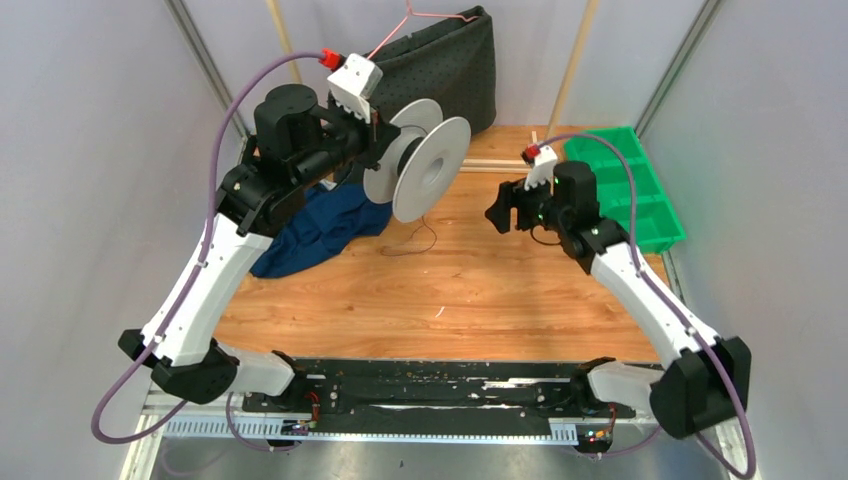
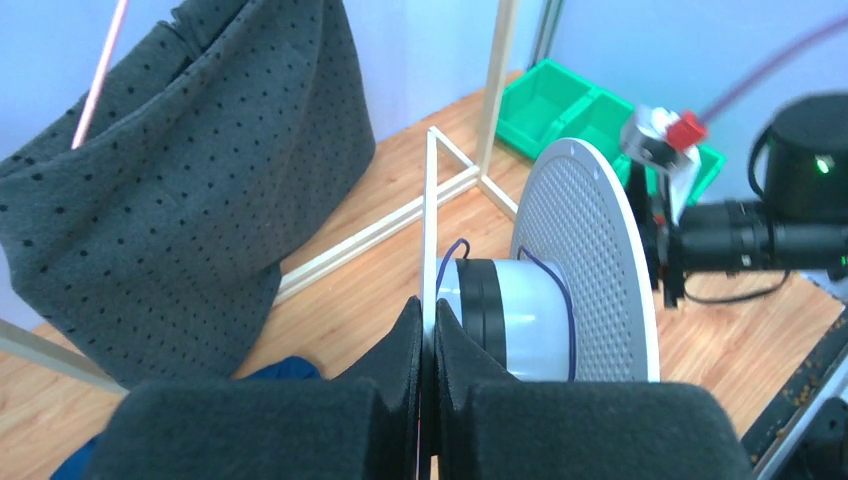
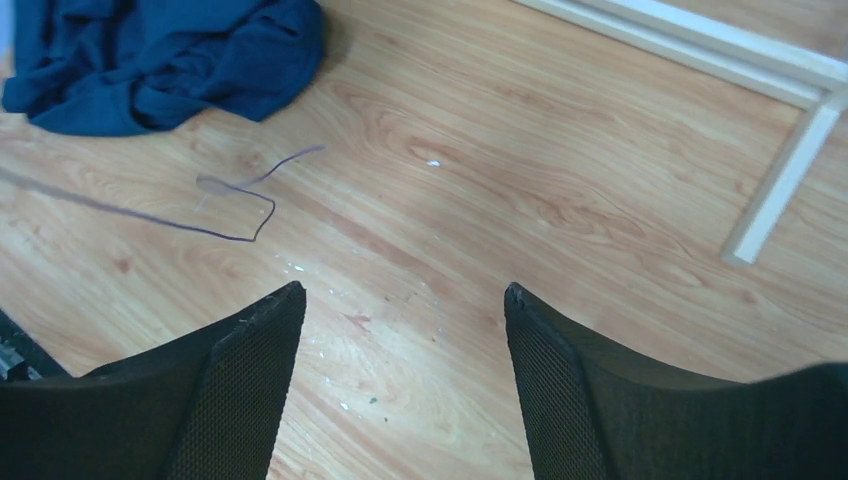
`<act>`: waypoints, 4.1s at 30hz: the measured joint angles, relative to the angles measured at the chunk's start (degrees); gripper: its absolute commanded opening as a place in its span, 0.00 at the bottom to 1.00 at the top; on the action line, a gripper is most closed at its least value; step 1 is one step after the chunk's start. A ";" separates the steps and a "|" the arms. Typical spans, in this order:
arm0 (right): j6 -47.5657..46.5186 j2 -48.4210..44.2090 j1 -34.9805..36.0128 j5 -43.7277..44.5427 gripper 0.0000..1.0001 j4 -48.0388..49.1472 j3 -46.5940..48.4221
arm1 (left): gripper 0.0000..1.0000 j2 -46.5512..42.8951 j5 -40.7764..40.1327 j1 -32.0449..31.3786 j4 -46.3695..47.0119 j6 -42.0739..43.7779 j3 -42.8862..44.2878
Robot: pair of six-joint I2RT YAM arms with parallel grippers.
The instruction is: Wrap the cables
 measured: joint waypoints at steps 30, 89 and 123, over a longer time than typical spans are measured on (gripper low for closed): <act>6.34 -4.37 9.68 -0.20 0.77 44.61 -30.86 | 0.00 2.43 -0.90 0.20 4.61 -13.29 6.51; 1.49 3.15 14.80 1.77 0.01 46.38 -23.91 | 0.00 3.82 -5.44 0.20 8.07 -15.43 6.93; -33.20 0.42 21.44 3.28 0.01 -0.63 15.54 | 0.00 5.90 -7.91 -2.47 12.37 -0.55 -20.06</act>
